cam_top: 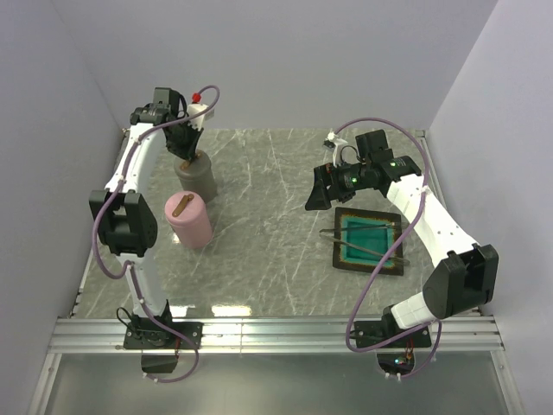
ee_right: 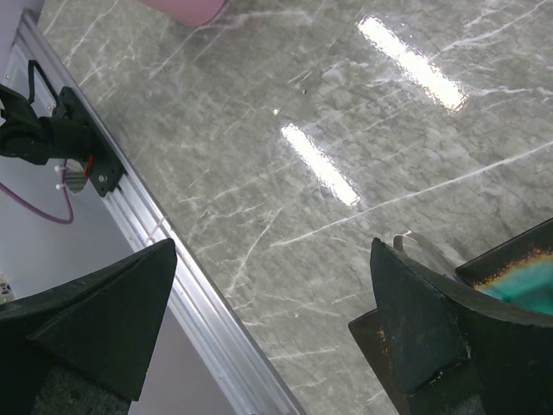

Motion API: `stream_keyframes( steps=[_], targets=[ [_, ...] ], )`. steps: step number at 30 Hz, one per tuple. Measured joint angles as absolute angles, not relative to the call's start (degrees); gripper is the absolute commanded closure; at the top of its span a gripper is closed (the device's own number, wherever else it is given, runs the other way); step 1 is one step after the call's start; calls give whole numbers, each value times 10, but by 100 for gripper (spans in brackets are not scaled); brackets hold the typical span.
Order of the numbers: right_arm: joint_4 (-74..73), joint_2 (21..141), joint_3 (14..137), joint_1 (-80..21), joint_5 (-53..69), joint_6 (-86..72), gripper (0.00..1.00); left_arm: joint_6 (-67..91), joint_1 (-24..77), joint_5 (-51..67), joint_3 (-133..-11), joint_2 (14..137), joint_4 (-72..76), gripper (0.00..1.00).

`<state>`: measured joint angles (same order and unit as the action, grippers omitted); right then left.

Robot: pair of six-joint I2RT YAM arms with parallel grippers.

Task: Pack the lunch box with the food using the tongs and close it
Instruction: Move the lunch box

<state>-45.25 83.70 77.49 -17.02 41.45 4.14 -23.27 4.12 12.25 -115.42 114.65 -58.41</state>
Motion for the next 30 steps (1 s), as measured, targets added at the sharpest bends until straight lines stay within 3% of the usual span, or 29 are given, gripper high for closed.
stream_keyframes(
  steps=[10, 26, 27, 30],
  targets=[
    [-453, 837, 775, -170, 416, 41, 0, -228, 41, 124, -1041, 1060, -585, 94],
    [-453, 837, 775, -170, 417, 41, 0, -208, 41, 124, -1072, 1048, -608, 50],
    [-453, 837, 775, -170, 417, 41, 0, -205, 41, 125, -1078, 1048, -607, 43],
    [-453, 837, 775, -170, 416, 41, 0, -198, 41, 126, -1101, 1048, -608, 40]
  ],
)
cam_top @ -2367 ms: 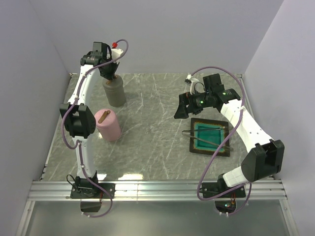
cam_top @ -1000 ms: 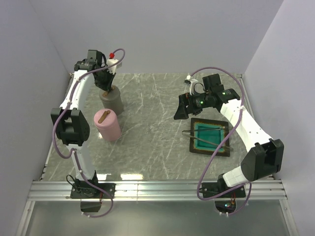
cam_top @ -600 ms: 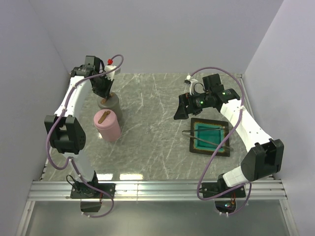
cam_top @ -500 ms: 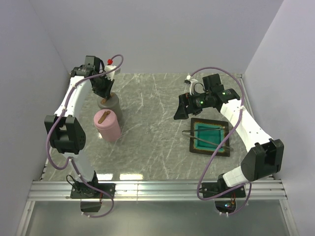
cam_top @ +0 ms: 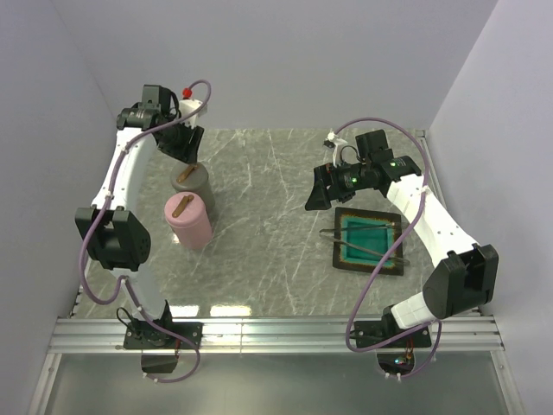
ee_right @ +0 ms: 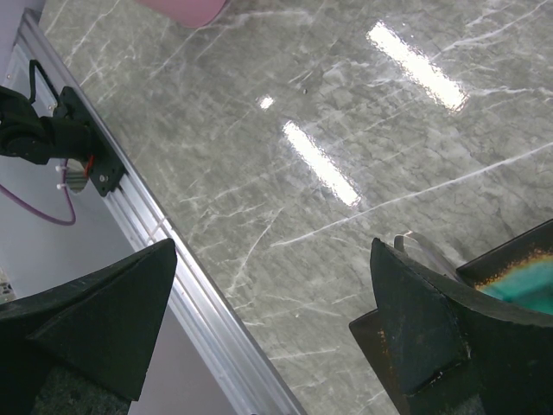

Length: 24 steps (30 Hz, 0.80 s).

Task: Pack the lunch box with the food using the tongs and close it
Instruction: Move the lunch box

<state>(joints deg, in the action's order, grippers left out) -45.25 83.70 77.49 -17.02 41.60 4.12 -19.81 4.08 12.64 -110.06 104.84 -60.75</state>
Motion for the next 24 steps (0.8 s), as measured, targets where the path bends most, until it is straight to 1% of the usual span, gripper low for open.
stream_keyframes(
  steps=[3, 4, 5, 6, 14, 17, 24],
  targets=[
    [-453, 837, 775, -170, 415, 41, 0, -193, 41, 126, -1123, 1047, -604, 37],
    [-453, 837, 775, -170, 413, 41, 0, -190, 41, 127, -1128, 1044, -600, 19],
    [-452, 837, 776, -170, 410, 41, 0, -189, 41, 129, -1130, 1041, -595, 5],
    [-452, 836, 776, -170, 405, 41, 0, -183, 41, 136, -1131, 1035, -586, 1],
    [-437, 786, 776, -159, 344, 36, 0, -122, 55, 182, -1137, 983, -523, 1],
    [-419, 753, 775, -126, 329, 23, 0, -102, 88, 183, -1121, 969, -490, 1],
    [-375, 700, 727, -21, 312, -17, 0, -60, 218, 128, -1003, 939, -408, 1]
  ],
)
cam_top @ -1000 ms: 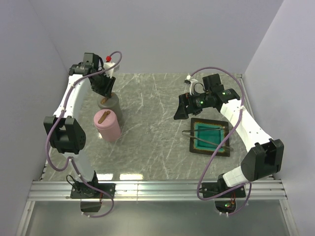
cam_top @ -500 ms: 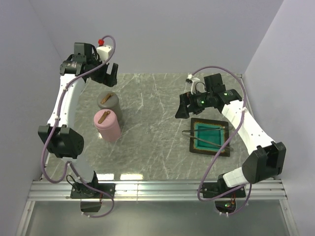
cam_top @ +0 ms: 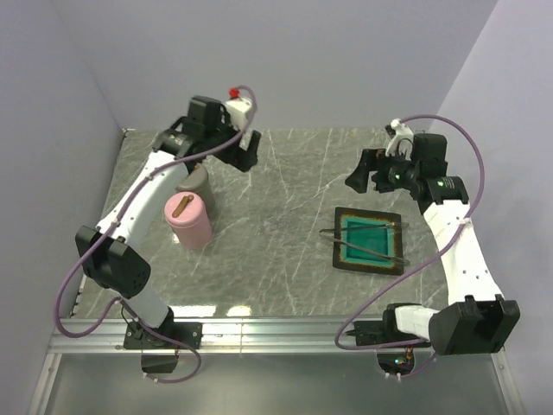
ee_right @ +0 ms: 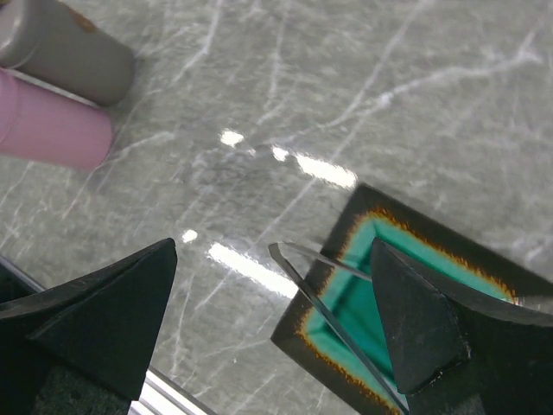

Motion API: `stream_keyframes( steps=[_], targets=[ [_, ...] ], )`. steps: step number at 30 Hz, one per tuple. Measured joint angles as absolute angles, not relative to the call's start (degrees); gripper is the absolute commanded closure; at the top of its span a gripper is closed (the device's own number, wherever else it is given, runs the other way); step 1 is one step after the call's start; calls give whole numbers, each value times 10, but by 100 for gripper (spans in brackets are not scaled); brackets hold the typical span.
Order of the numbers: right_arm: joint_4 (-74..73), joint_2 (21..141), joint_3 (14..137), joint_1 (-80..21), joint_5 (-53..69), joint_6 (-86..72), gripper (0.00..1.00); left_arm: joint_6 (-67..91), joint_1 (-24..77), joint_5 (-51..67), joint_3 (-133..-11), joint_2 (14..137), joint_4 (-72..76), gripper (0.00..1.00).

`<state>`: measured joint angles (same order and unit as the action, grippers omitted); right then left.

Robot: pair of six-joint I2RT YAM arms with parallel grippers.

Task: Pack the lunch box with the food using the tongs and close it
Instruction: Move the lunch box

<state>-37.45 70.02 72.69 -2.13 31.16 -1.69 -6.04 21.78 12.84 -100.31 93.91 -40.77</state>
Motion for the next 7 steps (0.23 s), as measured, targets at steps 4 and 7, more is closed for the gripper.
stream_keyframes(
  steps=[4, 7],
  targets=[
    [-368, 684, 689, -4, 309, -24, 0, -46, 257, 102, -971, 939, -396, 1],
    [-367, 674, 676, -4, 310, -26, 0, -39, 259, 95, -967, 939, -384, 1]
  ],
)
